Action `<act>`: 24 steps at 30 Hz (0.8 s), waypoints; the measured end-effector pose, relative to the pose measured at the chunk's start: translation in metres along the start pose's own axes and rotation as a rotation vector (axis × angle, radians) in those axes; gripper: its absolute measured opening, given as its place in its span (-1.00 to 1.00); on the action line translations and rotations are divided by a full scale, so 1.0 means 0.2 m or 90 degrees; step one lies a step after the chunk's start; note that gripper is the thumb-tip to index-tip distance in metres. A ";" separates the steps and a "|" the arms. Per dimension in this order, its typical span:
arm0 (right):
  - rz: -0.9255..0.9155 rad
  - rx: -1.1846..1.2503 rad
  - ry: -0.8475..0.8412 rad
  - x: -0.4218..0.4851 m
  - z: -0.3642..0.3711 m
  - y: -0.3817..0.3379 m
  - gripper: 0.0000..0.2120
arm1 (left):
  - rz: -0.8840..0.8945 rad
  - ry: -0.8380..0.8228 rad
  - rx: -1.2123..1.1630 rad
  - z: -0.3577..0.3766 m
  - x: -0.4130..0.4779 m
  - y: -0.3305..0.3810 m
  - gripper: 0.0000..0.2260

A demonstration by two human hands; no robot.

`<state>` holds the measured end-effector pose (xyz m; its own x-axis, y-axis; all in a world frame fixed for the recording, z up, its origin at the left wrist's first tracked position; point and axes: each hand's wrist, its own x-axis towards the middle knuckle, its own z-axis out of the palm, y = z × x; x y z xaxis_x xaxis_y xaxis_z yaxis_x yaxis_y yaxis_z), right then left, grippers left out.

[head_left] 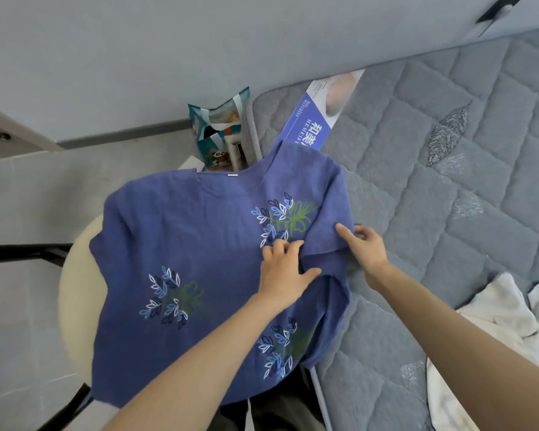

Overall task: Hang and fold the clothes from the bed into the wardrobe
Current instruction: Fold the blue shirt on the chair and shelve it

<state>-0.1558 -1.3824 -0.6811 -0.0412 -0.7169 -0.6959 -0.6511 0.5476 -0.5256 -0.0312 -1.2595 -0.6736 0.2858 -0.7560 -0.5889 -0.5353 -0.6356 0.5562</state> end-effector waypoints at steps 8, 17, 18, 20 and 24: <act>-0.120 0.204 -0.001 -0.09 -0.04 -0.11 -0.86 | -0.083 0.078 -0.190 0.05 0.05 0.02 -0.86; -0.146 0.224 -0.151 -0.29 0.25 -0.43 -0.85 | -0.152 0.088 -0.320 -0.23 -0.10 -0.28 -0.84; -0.150 0.207 -0.142 -0.31 0.29 -0.44 -0.86 | -0.167 0.112 -0.328 -0.26 -0.13 -0.33 -0.84; -0.170 0.161 -0.142 -0.35 0.37 -0.46 -0.87 | -0.198 0.193 -0.354 -0.33 -0.19 -0.42 -0.85; -0.249 0.054 -0.128 -0.43 0.54 -0.49 -0.84 | -0.279 0.359 -0.380 -0.47 -0.30 -0.64 -0.83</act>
<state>-0.0068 -1.3279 -0.6233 0.3499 -0.7833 -0.5138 -0.5237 0.2912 -0.8006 0.0948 -1.1478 -0.6540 0.7939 -0.2946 -0.5320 0.1636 -0.7390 0.6535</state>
